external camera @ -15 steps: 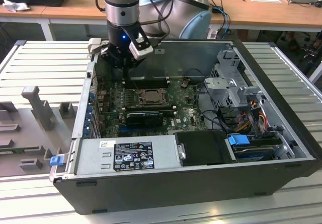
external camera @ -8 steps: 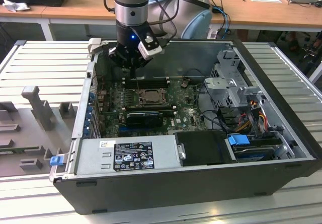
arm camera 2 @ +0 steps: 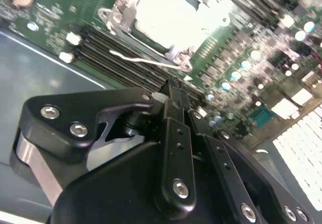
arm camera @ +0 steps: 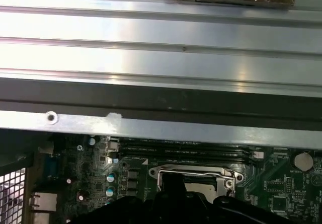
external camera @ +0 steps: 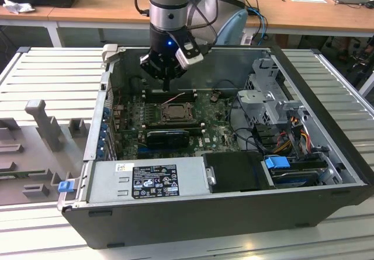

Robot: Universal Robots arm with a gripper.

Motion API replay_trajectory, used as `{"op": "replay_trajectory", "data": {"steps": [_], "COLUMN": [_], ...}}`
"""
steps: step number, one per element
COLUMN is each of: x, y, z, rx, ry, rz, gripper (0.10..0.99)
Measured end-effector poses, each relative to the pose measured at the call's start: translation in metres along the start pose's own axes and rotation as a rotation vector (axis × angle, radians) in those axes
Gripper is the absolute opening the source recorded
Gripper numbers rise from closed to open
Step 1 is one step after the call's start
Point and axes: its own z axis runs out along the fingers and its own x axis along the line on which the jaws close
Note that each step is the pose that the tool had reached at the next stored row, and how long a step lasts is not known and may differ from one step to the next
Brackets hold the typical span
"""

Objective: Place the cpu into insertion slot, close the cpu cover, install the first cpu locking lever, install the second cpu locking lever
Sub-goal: 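Install the first cpu locking lever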

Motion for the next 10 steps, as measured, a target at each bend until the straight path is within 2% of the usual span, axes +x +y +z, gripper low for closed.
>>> {"op": "replay_trajectory", "data": {"steps": [1,2,4,6,10], "x": [-0.0013,-0.002,-0.0027,-0.0036,-0.0092], "y": [-0.0002,-0.0003,-0.0008,-0.0013,-0.0023], "z": [0.0004,0.001,0.002,0.0043,0.0146], "rx": [-0.01,-0.03,-0.044,-0.05,-0.052], "ry": [-0.0006,-0.0017,-0.0025,-0.003,-0.0029], "rz": [0.0,0.0,0.0,-0.001,0.0], "gripper": [0.106,0.106,0.106,0.106,0.106]}}
